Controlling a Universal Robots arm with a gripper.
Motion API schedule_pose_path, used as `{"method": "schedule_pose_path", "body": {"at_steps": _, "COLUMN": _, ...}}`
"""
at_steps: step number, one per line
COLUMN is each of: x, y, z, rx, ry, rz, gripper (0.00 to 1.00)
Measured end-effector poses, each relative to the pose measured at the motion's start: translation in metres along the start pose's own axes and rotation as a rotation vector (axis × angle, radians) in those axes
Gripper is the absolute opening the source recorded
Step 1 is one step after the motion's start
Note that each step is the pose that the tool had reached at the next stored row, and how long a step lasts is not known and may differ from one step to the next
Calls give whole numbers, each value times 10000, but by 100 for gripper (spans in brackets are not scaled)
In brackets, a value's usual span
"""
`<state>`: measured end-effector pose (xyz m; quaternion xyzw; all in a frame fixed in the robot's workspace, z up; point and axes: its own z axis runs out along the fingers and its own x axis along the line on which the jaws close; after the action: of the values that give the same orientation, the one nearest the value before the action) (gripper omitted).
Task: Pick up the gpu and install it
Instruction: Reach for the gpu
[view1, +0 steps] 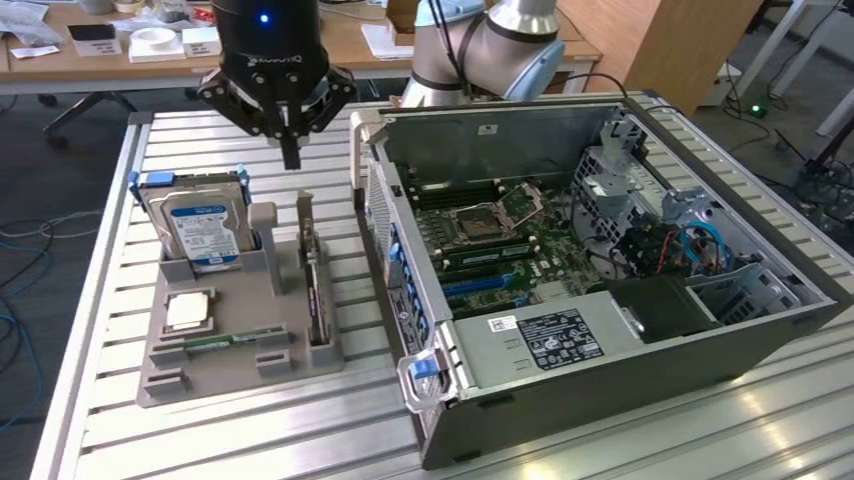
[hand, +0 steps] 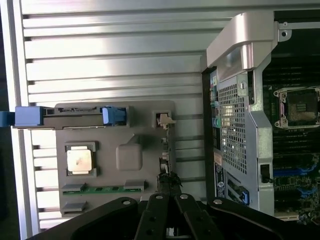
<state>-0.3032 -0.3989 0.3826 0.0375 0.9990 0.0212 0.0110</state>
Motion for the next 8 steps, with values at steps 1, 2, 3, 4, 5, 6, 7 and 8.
{"method": "schedule_pose_path", "body": {"at_steps": 1, "x": 9, "y": -1, "z": 1, "rx": 0, "ry": 1, "rz": 0, "gripper": 11}}
{"method": "schedule_pose_path", "body": {"at_steps": 2, "x": 11, "y": -1, "z": 1, "rx": 0, "ry": 1, "rz": -1, "gripper": 11}}
{"method": "schedule_pose_path", "body": {"at_steps": 3, "x": 11, "y": -1, "z": 1, "rx": 0, "ry": 2, "rz": -2, "gripper": 11}}
{"method": "schedule_pose_path", "body": {"at_steps": 4, "x": 11, "y": -1, "z": 1, "rx": 0, "ry": 2, "rz": -2, "gripper": 11}}
{"method": "schedule_pose_path", "body": {"at_steps": 5, "x": 11, "y": -1, "z": 1, "rx": 0, "ry": 1, "rz": -2, "gripper": 11}}
{"method": "schedule_pose_path", "body": {"at_steps": 6, "x": 12, "y": -1, "z": 1, "rx": 0, "ry": 2, "rz": -1, "gripper": 11}}
{"method": "schedule_pose_path", "body": {"at_steps": 7, "x": 12, "y": -1, "z": 0, "rx": 1, "ry": 3, "rz": -1, "gripper": 11}}
{"method": "schedule_pose_path", "body": {"at_steps": 8, "x": 12, "y": -1, "z": 1, "rx": 1, "ry": 3, "rz": 0, "gripper": 11}}
